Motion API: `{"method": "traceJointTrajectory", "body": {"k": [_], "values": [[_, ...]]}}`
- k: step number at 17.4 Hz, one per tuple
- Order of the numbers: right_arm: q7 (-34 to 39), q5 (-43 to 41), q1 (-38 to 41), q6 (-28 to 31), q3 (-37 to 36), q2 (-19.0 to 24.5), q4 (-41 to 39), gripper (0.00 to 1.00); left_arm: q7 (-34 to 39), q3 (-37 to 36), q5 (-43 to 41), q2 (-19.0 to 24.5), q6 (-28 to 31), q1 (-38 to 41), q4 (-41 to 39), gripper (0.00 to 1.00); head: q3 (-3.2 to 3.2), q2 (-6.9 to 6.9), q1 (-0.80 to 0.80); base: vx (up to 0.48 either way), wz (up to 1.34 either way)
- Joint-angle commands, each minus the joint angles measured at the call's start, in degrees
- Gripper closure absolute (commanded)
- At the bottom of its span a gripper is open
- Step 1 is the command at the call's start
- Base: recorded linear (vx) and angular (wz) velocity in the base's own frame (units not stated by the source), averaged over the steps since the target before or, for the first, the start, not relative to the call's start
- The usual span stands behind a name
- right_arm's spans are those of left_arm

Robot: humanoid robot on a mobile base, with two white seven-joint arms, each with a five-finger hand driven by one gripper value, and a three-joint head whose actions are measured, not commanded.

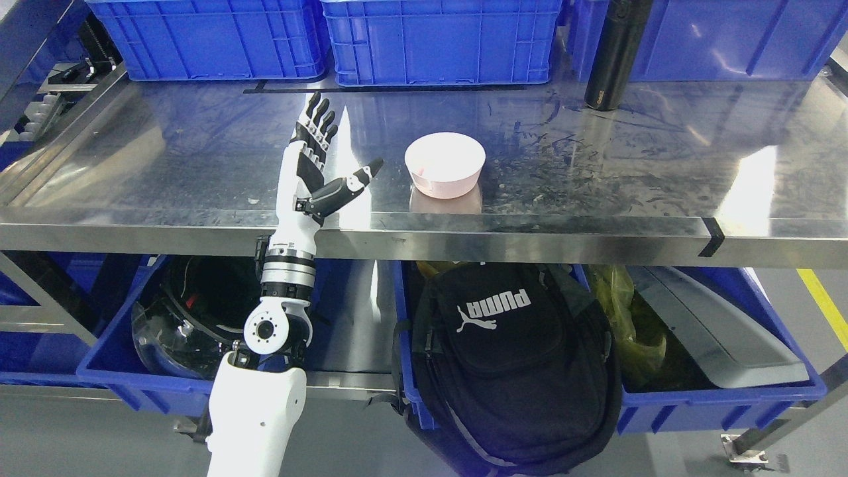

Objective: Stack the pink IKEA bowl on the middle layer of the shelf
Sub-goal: 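Reach the left hand toward the pink bowl on the steel shelf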

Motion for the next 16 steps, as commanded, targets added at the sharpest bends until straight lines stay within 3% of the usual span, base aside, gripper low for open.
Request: {"method": "traceJointTrajectory", "body": {"k": [1, 4, 8, 10, 13, 16], "values": [[0.0, 0.0, 1.3, 0.0, 0.0, -1.0, -1.0, 0.00, -6.1, -1.0, 0.0, 0.8, -0.1, -0.4, 0.7, 0.00, 0.00, 0.00, 0.00, 0.000, 0.00], [0.0, 0.0, 1.3, 0.0, 0.0, -1.0, -1.0, 0.00, -9.0, 0.3, 0.0, 0.9, -0.3, -1.0, 1.5, 0.00, 0.00, 0.00, 0.00, 0.000, 0.00], [0.0, 0.0, 1.3, 0.0, 0.0, -1.0, -1.0, 0.00, -12.4, 1.6, -2.5, 13.3, -0.2, -8.2, 1.5, 0.00, 0.00, 0.00, 0.00, 0.000, 0.00], [0.0, 0.0, 1.3, 0.0, 0.0, -1.0, -1.0, 0.00, -15.7, 0.9, -10.9, 17.2, 0.2, -12.8, 1.6, 0.00, 0.00, 0.00, 0.00, 0.000, 0.00], [0.0, 0.0, 1.3, 0.0, 0.0, -1.0, -1.0, 0.00, -30.4, -5.0, -28.0, 18.1, 1.9, -18.4, 1.2, 0.00, 0.00, 0.00, 0.00, 0.000, 0.00], [0.0, 0.0, 1.3, 0.0, 0.0, -1.0, -1.0, 0.00, -38.5, -7.1, -38.1, 18.5, 2.1, -19.6, 0.4, 0.04, 0.00, 0.00, 0.00, 0.000, 0.00]]}}
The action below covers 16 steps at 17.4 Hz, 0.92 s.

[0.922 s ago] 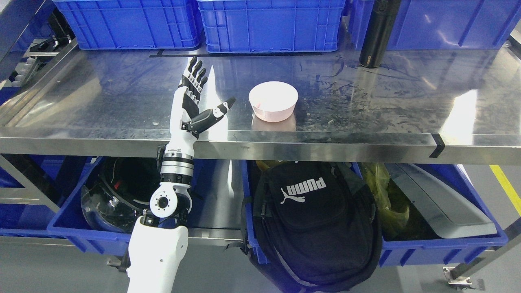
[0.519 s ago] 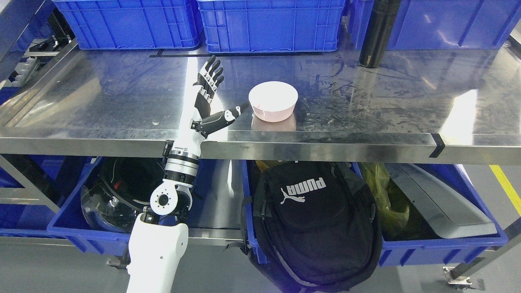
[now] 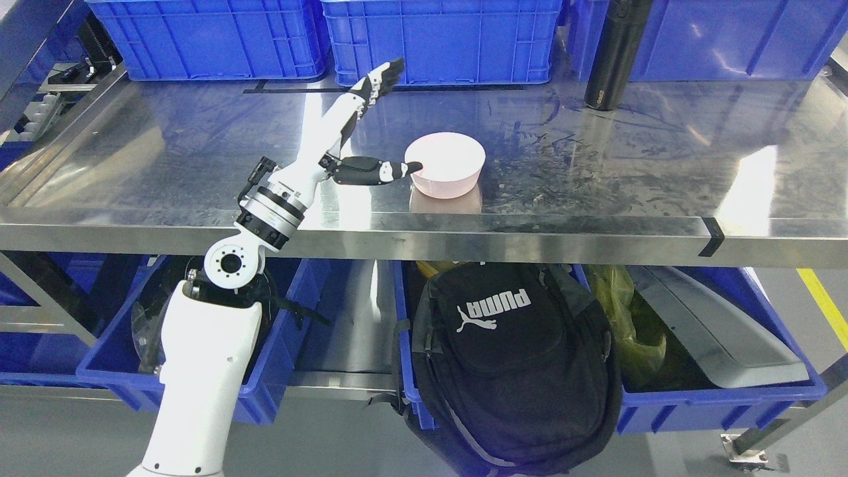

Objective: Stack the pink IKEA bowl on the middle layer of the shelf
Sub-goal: 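Reach the left hand toward the pink bowl on the steel shelf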

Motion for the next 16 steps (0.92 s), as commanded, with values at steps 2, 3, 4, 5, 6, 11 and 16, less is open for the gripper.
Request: {"method": "traceJointTrajectory", "body": {"k": [2, 3, 4, 5, 6, 11, 16], "values": [[0.0, 0.0, 1.3, 0.0, 0.0, -1.0, -1.0, 0.00, -8.8, -7.7, -23.6, 8.4, 0.5, -7.5, -1.5, 0.04, 0.00, 0.00, 0.00, 0.000, 0.00], [0.0, 0.0, 1.3, 0.0, 0.0, -1.0, -1.0, 0.00, -9.0, -8.1, -24.0, 8.4, 0.2, -8.5, -1.6, 0.03, 0.00, 0.00, 0.00, 0.000, 0.00], [0.0, 0.0, 1.3, 0.0, 0.0, -1.0, -1.0, 0.00, -9.7, -8.4, -24.0, 8.1, 0.2, -9.4, -1.6, 0.03, 0.00, 0.00, 0.00, 0.000, 0.00], [0.0, 0.0, 1.3, 0.0, 0.0, -1.0, -1.0, 0.00, -10.6, -9.4, -24.1, 8.0, 0.7, -10.7, -1.7, 0.03, 0.00, 0.00, 0.00, 0.000, 0.00], [0.0, 0.0, 1.3, 0.0, 0.0, -1.0, -1.0, 0.00, -11.4, -10.8, -24.5, 8.0, 1.3, -12.1, -1.7, 0.05, 0.00, 0.00, 0.00, 0.000, 0.00], [0.0, 0.0, 1.3, 0.0, 0.0, -1.0, -1.0, 0.00, -14.0, -24.1, -26.0, 7.9, 17.4, -23.9, -2.0, 0.06, 0.00, 0.00, 0.00, 0.000, 0.00], [0.0, 0.0, 1.3, 0.0, 0.0, -1.0, -1.0, 0.00, -21.7, -30.2, -30.3, 7.2, 20.9, -25.9, -2.0, 0.06, 0.00, 0.00, 0.00, 0.000, 0.00]]}}
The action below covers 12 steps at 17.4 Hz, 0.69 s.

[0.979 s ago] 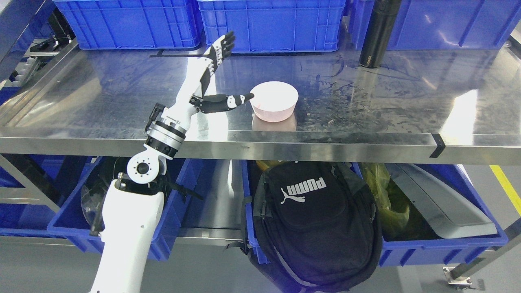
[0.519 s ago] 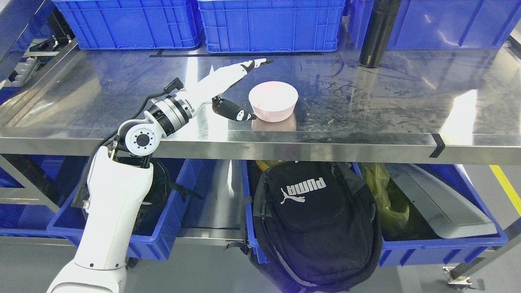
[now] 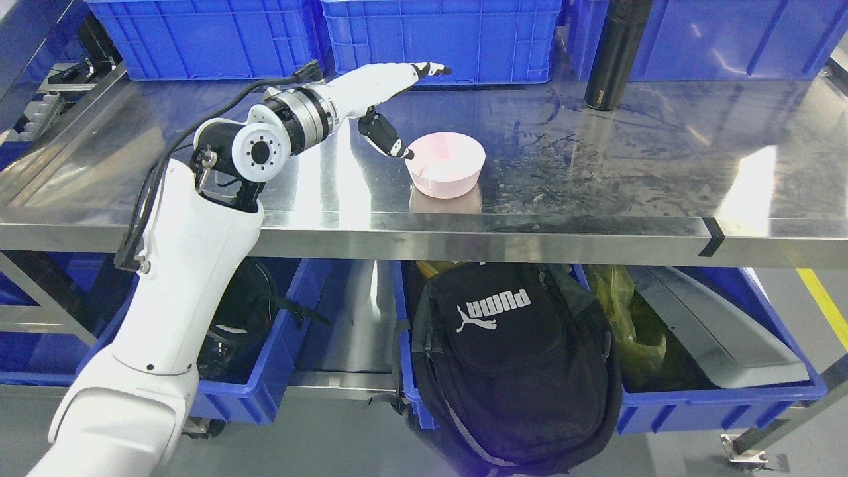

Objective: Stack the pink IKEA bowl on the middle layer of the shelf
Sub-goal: 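Reach the left hand toward the pink bowl on the steel shelf, then grasp the pink bowl rim with the left hand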

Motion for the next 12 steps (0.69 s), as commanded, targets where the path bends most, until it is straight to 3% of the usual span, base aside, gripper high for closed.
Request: {"method": "traceJointTrajectory", "body": {"k": [1, 12], "values": [[0.0, 0.0, 1.3, 0.0, 0.0, -1.0, -1.0, 0.00, -4.5, -14.7, -3.9, 0.9, 1.4, -3.7, -0.5, 0.06, 0.00, 0.00, 0.00, 0.000, 0.00], [0.0, 0.0, 1.3, 0.0, 0.0, -1.0, -1.0, 0.00, -8.4, -11.5, -7.1, 0.0, 1.4, -0.1, -0.2, 0.25, 0.00, 0.00, 0.00, 0.000, 0.00]]}}
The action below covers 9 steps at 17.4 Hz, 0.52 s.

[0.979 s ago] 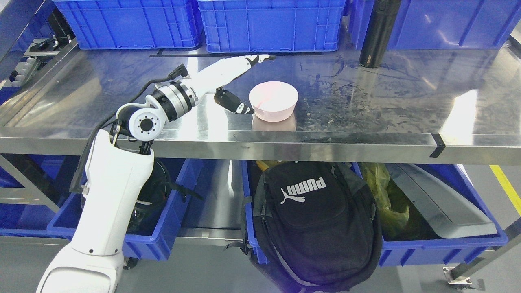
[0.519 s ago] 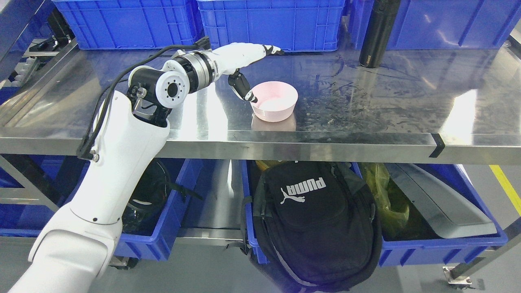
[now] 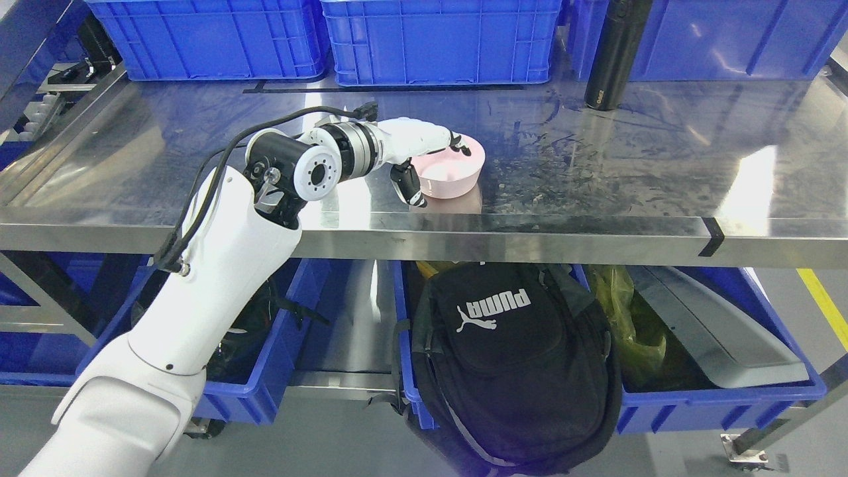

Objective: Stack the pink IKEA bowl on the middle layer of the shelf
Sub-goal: 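Grasp the pink bowl rim with the left hand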

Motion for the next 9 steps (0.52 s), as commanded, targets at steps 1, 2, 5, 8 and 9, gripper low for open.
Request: {"method": "traceJointTrajectory", "body": {"k": [1, 2, 5, 8, 9], "values": [[0.0, 0.0, 1.3, 0.0, 0.0, -1.0, -1.0, 0.00, -0.2, -1.0, -2.5, 0.3, 0.0, 0.3, 0.8, 0.26, 0.00, 0.00, 0.00, 0.000, 0.00], [0.0, 0.0, 1.3, 0.0, 0.0, -1.0, -1.0, 0.00, -0.1, -0.4, -3.2, 0.3, -0.1, 0.3, 1.7, 0.26, 0.00, 0.00, 0.00, 0.000, 0.00], [0.0, 0.0, 1.3, 0.0, 0.0, -1.0, -1.0, 0.00, 0.0, 0.2, -3.4, 0.2, -1.3, 0.5, 3.1, 0.28, 0.00, 0.00, 0.00, 0.000, 0.00], [0.0, 0.0, 1.3, 0.0, 0.0, -1.0, -1.0, 0.00, 0.1, 0.2, -3.6, -0.5, -3.7, 0.4, 6.0, 0.34, 0.00, 0.00, 0.00, 0.000, 0.00], [0.0, 0.0, 1.3, 0.0, 0.0, -1.0, -1.0, 0.00, 0.2, 0.2, -3.8, -0.6, -4.5, 0.3, 7.1, 0.35, 0.00, 0.00, 0.00, 0.000, 0.00]]}}
